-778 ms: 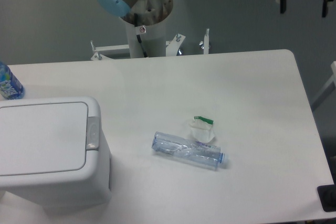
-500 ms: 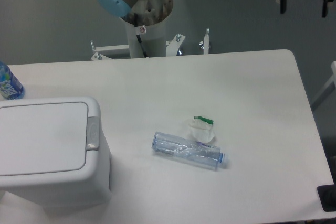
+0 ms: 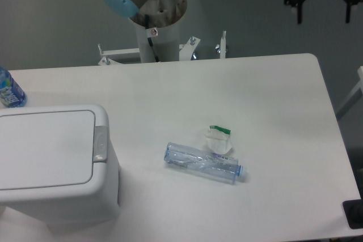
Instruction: Open the trash can
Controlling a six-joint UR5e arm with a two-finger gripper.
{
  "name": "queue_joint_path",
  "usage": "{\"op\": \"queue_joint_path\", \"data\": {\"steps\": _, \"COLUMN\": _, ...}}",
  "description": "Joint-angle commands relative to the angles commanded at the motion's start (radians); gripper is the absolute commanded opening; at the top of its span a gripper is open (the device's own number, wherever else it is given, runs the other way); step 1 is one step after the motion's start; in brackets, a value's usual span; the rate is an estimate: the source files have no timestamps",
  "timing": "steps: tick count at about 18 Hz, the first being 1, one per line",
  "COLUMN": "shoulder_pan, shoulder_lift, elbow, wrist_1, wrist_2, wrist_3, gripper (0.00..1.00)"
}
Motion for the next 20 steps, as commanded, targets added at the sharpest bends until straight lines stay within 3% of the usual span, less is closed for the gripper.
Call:
{"op": "queue_joint_path", "data": {"steps": 5, "shoulder_pan": -0.209, "shoulder_lift": -0.032, "elbow": -0.005, "wrist_1": 0.005, "wrist_2": -0.008, "wrist_3": -0.342, "gripper": 1.0}}
{"op": "queue_joint_path", "data": {"steps": 9, "shoulder_pan": -0.351, "shoulder_lift": -0.089, "elbow": 0.012, "wrist_1": 0.032, "wrist_2": -0.044, "wrist_3": -0.514, "gripper": 1.0}}
{"op": "queue_joint_path", "data": {"steps": 14, "shoulder_pan": -0.402, "shoulder_lift": -0.147, "elbow": 0.017, "wrist_1": 0.147, "wrist_2": -0.178, "wrist_3": -0.757, "gripper": 1.0}}
{"op": "queue_joint_path", "data": {"steps": 16, "shoulder_pan": -0.433, "shoulder_lift": -0.169, "elbow": 0.02, "wrist_1": 0.192, "wrist_2": -0.178, "wrist_3": -0.785, "gripper": 1.0}}
{"op": "queue_joint_path", "data": {"steps": 20, "shoulder_pan": -0.485, "shoulder_lift": -0.207, "elbow": 0.029, "wrist_1": 0.219, "wrist_2": -0.178, "wrist_3": -0.779, "gripper": 1.0}}
